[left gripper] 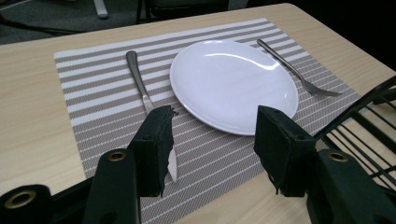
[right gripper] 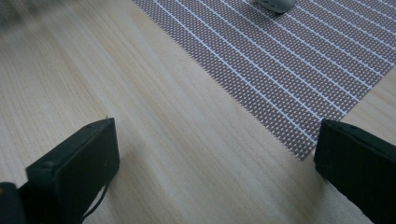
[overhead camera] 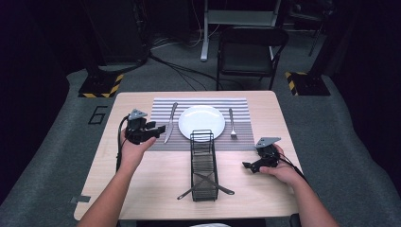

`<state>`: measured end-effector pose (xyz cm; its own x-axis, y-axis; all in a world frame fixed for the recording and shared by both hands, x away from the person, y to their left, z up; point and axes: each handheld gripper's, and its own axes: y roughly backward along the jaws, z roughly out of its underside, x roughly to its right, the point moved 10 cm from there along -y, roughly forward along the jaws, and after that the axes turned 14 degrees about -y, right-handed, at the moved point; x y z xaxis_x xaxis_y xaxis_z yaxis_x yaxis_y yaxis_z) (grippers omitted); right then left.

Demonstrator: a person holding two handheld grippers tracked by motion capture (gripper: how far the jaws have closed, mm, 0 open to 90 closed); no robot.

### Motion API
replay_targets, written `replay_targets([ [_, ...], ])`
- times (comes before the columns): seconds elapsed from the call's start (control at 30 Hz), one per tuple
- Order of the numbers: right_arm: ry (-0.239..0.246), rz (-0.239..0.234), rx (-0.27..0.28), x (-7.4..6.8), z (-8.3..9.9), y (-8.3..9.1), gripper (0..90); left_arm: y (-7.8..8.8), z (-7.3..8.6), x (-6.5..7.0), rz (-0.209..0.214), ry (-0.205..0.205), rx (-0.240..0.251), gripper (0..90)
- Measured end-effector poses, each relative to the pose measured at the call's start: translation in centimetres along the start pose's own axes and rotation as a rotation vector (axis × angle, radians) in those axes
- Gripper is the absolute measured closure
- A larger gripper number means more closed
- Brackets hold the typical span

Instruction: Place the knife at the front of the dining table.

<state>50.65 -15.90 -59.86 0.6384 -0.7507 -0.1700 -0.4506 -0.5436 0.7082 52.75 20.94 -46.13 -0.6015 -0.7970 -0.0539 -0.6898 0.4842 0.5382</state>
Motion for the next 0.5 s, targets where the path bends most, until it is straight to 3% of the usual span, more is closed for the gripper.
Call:
replay_targets([
  [0.3, 0.0, 0.0, 0.0, 0.0, 0.0, 0.0, 0.0, 0.3, 3.5, -0.1, -0.006, 0.008, -0.019, 46.0],
  [0.5, -0.005, 0.001, -0.001, 0.0, 0.0, 0.0, 0.0, 0.5, 5.5, -0.5, -0.012, 0.035, -0.027, 46.0],
])
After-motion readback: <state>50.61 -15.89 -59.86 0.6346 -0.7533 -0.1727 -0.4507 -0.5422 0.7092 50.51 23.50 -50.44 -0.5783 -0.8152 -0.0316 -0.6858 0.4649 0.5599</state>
